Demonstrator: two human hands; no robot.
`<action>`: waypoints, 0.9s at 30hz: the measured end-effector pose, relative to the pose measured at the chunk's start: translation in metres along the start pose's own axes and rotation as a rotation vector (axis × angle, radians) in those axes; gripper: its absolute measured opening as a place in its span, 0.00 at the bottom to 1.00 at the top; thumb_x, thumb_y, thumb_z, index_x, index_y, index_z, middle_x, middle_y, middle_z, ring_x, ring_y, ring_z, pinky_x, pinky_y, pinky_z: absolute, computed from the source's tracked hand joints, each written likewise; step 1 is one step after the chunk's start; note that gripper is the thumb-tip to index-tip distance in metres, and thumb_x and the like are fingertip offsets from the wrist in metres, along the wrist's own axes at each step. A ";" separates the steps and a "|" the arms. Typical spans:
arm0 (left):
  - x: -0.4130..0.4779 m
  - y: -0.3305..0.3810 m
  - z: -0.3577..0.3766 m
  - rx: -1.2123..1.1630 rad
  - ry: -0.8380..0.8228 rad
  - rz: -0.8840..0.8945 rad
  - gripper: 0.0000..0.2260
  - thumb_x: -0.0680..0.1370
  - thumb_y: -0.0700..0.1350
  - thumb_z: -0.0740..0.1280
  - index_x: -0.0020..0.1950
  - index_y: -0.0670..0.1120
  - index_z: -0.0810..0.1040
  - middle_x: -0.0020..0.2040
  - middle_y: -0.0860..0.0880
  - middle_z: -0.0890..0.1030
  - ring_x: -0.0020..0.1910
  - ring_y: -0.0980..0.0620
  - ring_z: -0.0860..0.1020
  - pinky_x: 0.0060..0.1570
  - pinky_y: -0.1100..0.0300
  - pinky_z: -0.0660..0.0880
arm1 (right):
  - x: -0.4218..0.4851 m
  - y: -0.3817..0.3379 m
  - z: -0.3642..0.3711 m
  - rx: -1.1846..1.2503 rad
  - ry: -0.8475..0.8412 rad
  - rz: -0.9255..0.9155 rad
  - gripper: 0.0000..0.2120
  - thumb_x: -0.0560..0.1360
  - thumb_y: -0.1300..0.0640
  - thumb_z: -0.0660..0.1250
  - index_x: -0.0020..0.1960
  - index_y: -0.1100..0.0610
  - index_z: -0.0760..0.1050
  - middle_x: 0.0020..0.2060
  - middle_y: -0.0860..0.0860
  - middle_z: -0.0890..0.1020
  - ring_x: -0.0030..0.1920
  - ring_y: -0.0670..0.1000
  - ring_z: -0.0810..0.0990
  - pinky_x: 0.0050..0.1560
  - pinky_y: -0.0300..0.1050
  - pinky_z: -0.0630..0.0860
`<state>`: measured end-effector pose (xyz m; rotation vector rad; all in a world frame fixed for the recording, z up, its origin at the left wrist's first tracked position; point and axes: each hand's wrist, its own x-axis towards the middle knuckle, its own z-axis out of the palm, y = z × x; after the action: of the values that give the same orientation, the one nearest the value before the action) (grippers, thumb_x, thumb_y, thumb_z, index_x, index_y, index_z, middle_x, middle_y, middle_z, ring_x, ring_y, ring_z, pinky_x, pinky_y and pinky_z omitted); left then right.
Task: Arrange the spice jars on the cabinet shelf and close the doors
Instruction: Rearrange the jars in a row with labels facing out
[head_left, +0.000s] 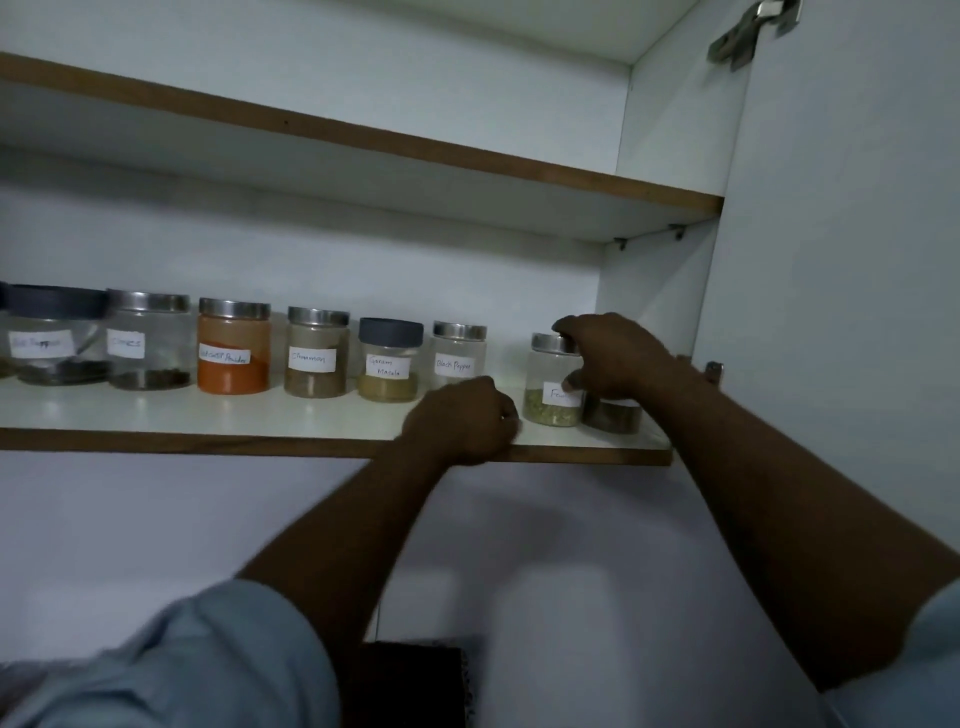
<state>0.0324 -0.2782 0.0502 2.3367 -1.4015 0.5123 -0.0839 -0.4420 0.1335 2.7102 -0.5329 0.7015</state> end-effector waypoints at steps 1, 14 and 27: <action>0.005 0.007 0.004 0.020 0.003 -0.017 0.17 0.80 0.58 0.59 0.57 0.54 0.84 0.55 0.48 0.78 0.51 0.45 0.79 0.52 0.49 0.78 | 0.002 0.001 0.005 0.004 0.031 -0.006 0.36 0.68 0.51 0.80 0.72 0.52 0.71 0.62 0.52 0.82 0.60 0.56 0.79 0.57 0.51 0.76; 0.021 0.005 0.019 0.112 -0.008 -0.154 0.26 0.76 0.64 0.55 0.61 0.49 0.81 0.51 0.46 0.72 0.55 0.42 0.77 0.49 0.50 0.70 | 0.041 -0.021 0.030 -0.092 0.123 -0.062 0.25 0.70 0.48 0.78 0.63 0.55 0.77 0.54 0.53 0.83 0.54 0.56 0.81 0.53 0.50 0.75; 0.019 0.003 0.018 0.104 0.011 -0.137 0.26 0.76 0.64 0.57 0.58 0.47 0.81 0.55 0.45 0.75 0.53 0.42 0.77 0.50 0.49 0.73 | 0.045 -0.026 0.030 -0.090 0.052 -0.066 0.42 0.71 0.43 0.77 0.79 0.52 0.63 0.69 0.55 0.78 0.64 0.58 0.79 0.62 0.54 0.75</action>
<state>0.0403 -0.3031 0.0442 2.4867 -1.2263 0.5704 -0.0240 -0.4427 0.1265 2.6057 -0.4490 0.7107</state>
